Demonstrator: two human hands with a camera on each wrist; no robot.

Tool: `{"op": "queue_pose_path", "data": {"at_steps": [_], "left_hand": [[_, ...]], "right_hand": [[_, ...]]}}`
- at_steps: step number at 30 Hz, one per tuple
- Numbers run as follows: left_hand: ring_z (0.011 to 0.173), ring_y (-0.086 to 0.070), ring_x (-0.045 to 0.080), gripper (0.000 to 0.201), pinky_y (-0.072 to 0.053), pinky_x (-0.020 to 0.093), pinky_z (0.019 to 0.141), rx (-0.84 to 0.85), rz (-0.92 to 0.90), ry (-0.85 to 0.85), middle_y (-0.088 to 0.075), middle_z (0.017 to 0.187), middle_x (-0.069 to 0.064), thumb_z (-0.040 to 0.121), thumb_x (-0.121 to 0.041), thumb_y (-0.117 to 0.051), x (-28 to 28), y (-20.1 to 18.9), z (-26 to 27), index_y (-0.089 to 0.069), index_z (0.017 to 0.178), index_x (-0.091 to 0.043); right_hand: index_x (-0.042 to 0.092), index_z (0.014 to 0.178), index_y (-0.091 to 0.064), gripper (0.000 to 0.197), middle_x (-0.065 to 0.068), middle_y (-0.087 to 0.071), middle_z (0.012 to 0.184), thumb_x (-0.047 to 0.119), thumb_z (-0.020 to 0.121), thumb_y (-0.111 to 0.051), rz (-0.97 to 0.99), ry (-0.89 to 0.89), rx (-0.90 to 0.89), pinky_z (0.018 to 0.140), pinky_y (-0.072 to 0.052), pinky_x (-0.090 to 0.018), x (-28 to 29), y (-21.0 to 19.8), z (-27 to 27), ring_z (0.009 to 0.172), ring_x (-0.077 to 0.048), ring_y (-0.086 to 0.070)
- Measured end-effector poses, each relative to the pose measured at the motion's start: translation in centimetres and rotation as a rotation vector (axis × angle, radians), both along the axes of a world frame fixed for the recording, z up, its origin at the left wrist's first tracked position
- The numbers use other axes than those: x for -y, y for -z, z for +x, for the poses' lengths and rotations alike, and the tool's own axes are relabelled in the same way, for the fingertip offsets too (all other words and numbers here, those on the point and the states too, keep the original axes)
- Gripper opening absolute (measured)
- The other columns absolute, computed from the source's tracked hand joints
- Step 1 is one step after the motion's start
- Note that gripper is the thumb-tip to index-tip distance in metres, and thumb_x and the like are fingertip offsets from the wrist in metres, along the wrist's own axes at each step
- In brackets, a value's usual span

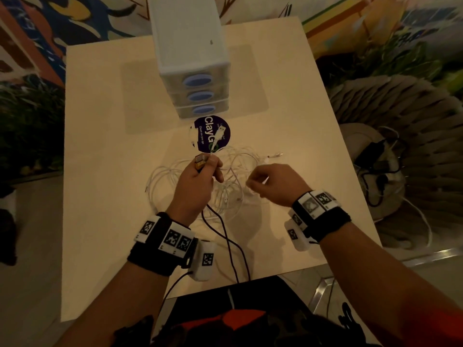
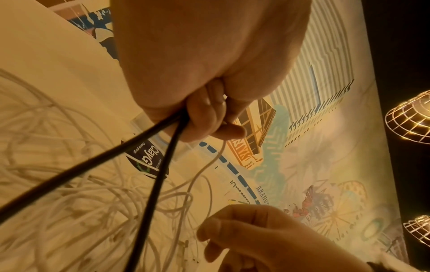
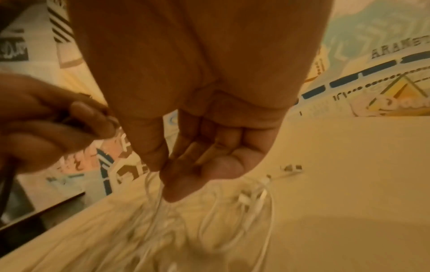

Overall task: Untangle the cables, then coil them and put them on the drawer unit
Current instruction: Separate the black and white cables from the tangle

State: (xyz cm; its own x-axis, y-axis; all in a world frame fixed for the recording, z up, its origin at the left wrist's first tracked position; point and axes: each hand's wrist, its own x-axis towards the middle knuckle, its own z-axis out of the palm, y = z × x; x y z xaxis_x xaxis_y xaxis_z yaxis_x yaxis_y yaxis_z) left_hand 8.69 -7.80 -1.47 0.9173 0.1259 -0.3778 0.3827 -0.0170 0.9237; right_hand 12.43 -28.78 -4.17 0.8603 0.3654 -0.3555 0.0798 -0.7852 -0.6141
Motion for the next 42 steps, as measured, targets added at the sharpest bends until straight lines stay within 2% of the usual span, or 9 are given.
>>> {"op": "queue_pose_path", "data": {"at_steps": [5, 9, 13, 17, 21, 24, 32, 37, 42], "left_hand": [[0.045, -0.029, 0.012, 0.028, -0.026, 0.022, 0.041, -0.054, -0.062, -0.015, -0.061, 0.067, 0.001, 0.109, -0.028, -0.045, 0.0, -0.2, 0.2, -0.061, 0.091, -0.014], [0.044, -0.029, 0.011, 0.029, -0.027, 0.021, 0.041, -0.058, -0.068, -0.03, -0.06, 0.068, 0.001, 0.109, -0.028, -0.044, 0.0, -0.1, 0.4, -0.061, 0.09, -0.015], [0.042, -0.031, 0.009, 0.028, -0.028, 0.022, 0.041, -0.052, -0.004, -0.117, -0.06, 0.067, -0.002, 0.109, -0.031, -0.046, -0.4, 0.8, 0.6, -0.065, 0.093, -0.017], [0.041, -0.032, 0.008, 0.038, -0.028, 0.022, 0.041, -0.09, -0.013, -0.145, -0.058, 0.067, -0.002, 0.103, -0.048, -0.051, -0.5, 1.2, 0.6, -0.072, 0.104, -0.016], [0.049, -0.053, 0.004, 0.039, -0.042, 0.02, 0.05, -0.088, 0.122, 0.043, -0.066, 0.068, -0.009, 0.087, -0.054, -0.071, 0.4, 1.2, 0.2, -0.074, 0.107, -0.02], [0.062, -0.062, 0.004, 0.031, -0.049, 0.021, 0.06, -0.036, 0.283, 0.225, -0.069, 0.072, -0.001, 0.082, -0.05, -0.08, 1.2, 1.7, 0.1, -0.072, 0.106, -0.031], [0.062, -0.062, 0.006, 0.011, -0.046, 0.026, 0.06, 0.067, 0.501, 0.368, -0.067, 0.063, -0.006, 0.087, -0.041, -0.076, 1.7, 1.9, 0.4, -0.077, 0.091, -0.031], [0.071, -0.063, 0.014, 0.027, -0.045, 0.032, 0.065, 0.064, 0.654, 0.262, -0.067, 0.068, 0.0, 0.096, -0.044, -0.063, 1.1, 2.8, 1.0, -0.072, 0.084, -0.022], [0.078, -0.063, 0.019, 0.035, -0.044, 0.031, 0.066, 0.014, 0.588, 0.153, -0.069, 0.078, 0.003, 0.1, -0.042, -0.056, 0.5, 3.4, 1.5, -0.071, 0.087, -0.013]], "right_hand": [[0.034, 0.112, -0.067, 0.032, 0.012, -0.071, 0.096, 0.056, 0.089, -0.066, -0.023, -0.011, -0.063, 0.078, -0.05, -0.029, -2.0, 1.7, 0.2, 0.085, -0.01, -0.064], [0.027, 0.104, -0.072, 0.024, 0.007, -0.072, 0.098, 0.047, 0.091, -0.068, -0.032, -0.034, -0.044, 0.081, -0.052, -0.031, -2.9, 1.9, 1.3, 0.086, -0.012, -0.064], [0.025, 0.105, -0.068, 0.021, 0.006, -0.071, 0.101, 0.043, 0.096, -0.063, -0.014, -0.052, -0.072, 0.077, -0.044, -0.026, -2.2, 1.5, 1.1, 0.09, -0.013, -0.063], [0.026, 0.099, -0.065, 0.018, 0.008, -0.075, 0.085, 0.043, 0.098, -0.058, 0.084, 0.013, -0.134, 0.082, -0.055, -0.036, -0.7, 0.9, 0.1, 0.081, -0.011, -0.069], [0.023, 0.097, -0.065, 0.019, 0.002, -0.072, 0.078, 0.041, 0.099, -0.058, 0.164, 0.068, -0.107, 0.081, -0.055, -0.044, -0.3, 0.4, -0.6, 0.077, -0.018, -0.068], [0.026, 0.092, -0.064, 0.014, 0.003, -0.071, 0.074, 0.038, 0.097, -0.059, 0.223, 0.102, -0.078, 0.078, -0.055, -0.047, -0.5, 0.1, -0.9, 0.076, -0.019, -0.068], [0.032, 0.094, -0.071, 0.01, 0.007, -0.074, 0.075, 0.038, 0.095, -0.063, 0.285, 0.119, -0.077, 0.082, -0.056, -0.046, 0.3, -0.2, -0.6, 0.074, -0.01, -0.07], [0.036, 0.114, -0.07, 0.019, 0.014, -0.075, 0.075, 0.036, 0.096, -0.063, 0.246, 0.117, -0.078, 0.083, -0.056, -0.035, 0.7, -0.6, -0.6, 0.077, -0.003, -0.07], [0.028, 0.104, -0.065, 0.009, 0.013, -0.077, 0.082, 0.025, 0.097, -0.06, 0.266, 0.188, -0.144, 0.087, -0.056, -0.036, 1.9, -0.4, -1.1, 0.08, -0.003, -0.072]]}}
